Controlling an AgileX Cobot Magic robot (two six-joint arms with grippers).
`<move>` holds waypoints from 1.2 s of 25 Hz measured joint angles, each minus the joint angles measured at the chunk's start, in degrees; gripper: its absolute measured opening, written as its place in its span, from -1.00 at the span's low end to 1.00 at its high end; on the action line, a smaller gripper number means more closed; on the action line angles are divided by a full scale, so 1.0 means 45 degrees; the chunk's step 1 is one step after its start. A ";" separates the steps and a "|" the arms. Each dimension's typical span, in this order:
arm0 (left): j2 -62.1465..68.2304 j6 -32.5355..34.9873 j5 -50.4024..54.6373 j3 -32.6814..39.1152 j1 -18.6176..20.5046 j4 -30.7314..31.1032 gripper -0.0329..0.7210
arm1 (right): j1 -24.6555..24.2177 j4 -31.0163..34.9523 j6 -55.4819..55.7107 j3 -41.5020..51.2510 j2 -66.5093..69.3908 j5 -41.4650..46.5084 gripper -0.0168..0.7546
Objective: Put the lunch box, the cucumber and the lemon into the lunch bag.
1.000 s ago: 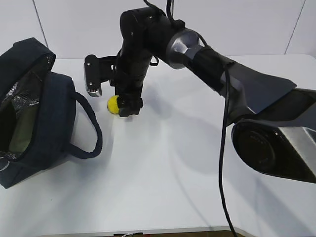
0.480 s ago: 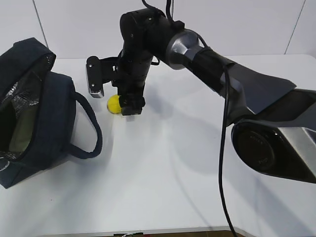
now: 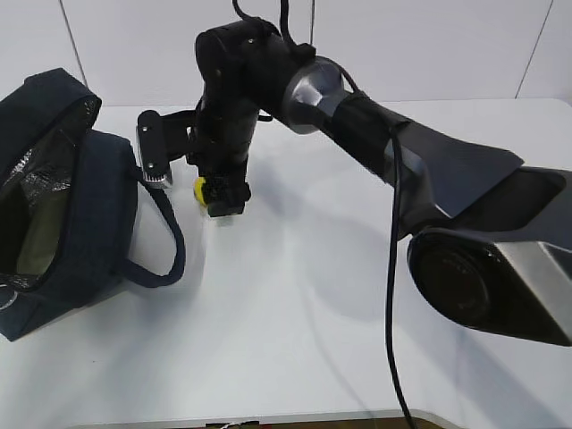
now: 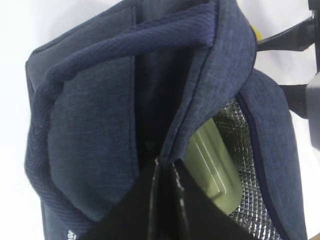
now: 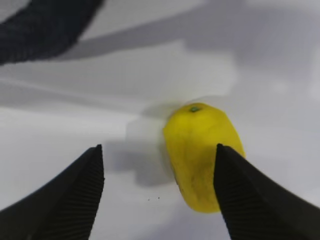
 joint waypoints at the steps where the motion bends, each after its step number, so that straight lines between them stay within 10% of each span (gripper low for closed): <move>1: 0.0000 -0.0014 0.0000 0.0000 0.0000 0.0000 -0.94 | 0.0056 -0.0144 0.0000 0.0000 0.0000 -0.0021 0.46; 30: 0.0000 0.0094 0.0023 0.0000 0.0000 0.0000 -0.94 | 0.0189 -0.1314 -0.0140 -0.0183 0.0606 -0.1555 0.44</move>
